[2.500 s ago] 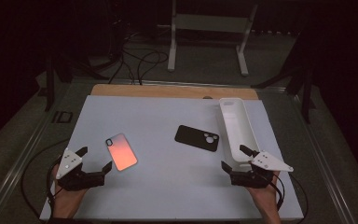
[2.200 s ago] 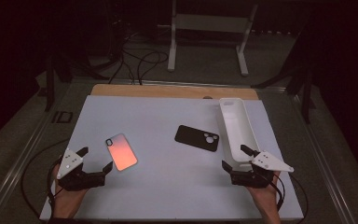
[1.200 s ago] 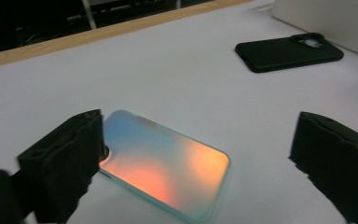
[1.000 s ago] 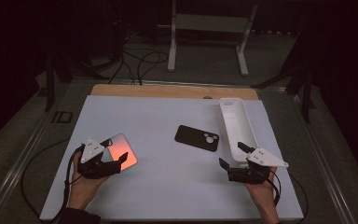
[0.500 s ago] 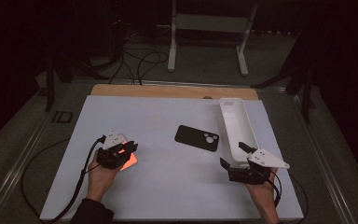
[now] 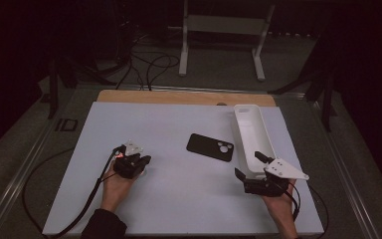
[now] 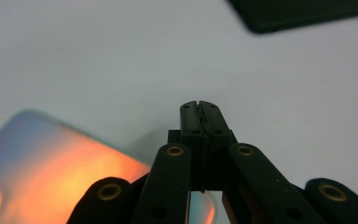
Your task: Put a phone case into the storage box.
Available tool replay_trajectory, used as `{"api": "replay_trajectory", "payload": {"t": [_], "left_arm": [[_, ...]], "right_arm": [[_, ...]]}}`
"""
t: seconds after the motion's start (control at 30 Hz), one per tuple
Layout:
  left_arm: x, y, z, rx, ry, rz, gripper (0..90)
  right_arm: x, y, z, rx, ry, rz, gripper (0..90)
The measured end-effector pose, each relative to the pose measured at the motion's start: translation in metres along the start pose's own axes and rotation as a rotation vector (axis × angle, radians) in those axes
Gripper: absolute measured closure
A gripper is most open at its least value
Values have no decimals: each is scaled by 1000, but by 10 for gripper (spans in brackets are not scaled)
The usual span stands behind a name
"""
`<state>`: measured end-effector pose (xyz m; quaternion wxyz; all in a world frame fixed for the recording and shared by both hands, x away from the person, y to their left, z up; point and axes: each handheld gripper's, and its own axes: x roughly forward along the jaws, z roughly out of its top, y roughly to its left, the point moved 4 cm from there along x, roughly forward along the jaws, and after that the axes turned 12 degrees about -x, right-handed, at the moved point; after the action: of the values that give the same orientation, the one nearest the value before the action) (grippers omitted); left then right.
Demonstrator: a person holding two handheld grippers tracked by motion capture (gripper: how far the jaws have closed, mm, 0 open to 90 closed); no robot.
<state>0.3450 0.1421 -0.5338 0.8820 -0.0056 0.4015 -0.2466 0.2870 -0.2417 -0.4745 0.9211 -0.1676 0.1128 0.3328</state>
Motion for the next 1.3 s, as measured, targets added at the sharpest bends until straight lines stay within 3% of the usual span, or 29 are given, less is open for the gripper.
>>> {"api": "replay_trajectory", "payload": {"t": [0.33,0.6,0.8,0.9,0.93,1.03,1.1,1.13,1.17,1.2,1.3], "left_arm": [[13,-3,-11,6,78,4,900],[5,0,-20,-11,75,4,900],[-16,13,-36,-14,84,42,900],[-32,29,-47,-46,79,66,900],[-32,29,-47,-46,79,66,900],[-47,47,-56,-73,70,113,900],[-47,47,-56,-73,70,113,900],[-57,65,-62,-121,49,184,900],[-57,65,-62,-121,49,184,899],[-61,75,-63,-158,34,220,899],[-63,80,-65,-184,20,215,899]], "right_arm": [[2,0,0,-2,3,3,89],[2,0,0,-4,1,2,89],[1,-2,1,-4,-2,-1,89],[2,-2,2,-12,-5,5,89],[2,-2,2,-12,-5,5,89],[4,-2,4,-19,-4,5,89],[5,-2,4,-21,-5,7,89],[7,-2,5,-27,0,8,89],[7,-2,5,-27,0,8,89],[8,-4,5,-36,3,9,88],[10,-5,4,-37,8,6,88]]}}
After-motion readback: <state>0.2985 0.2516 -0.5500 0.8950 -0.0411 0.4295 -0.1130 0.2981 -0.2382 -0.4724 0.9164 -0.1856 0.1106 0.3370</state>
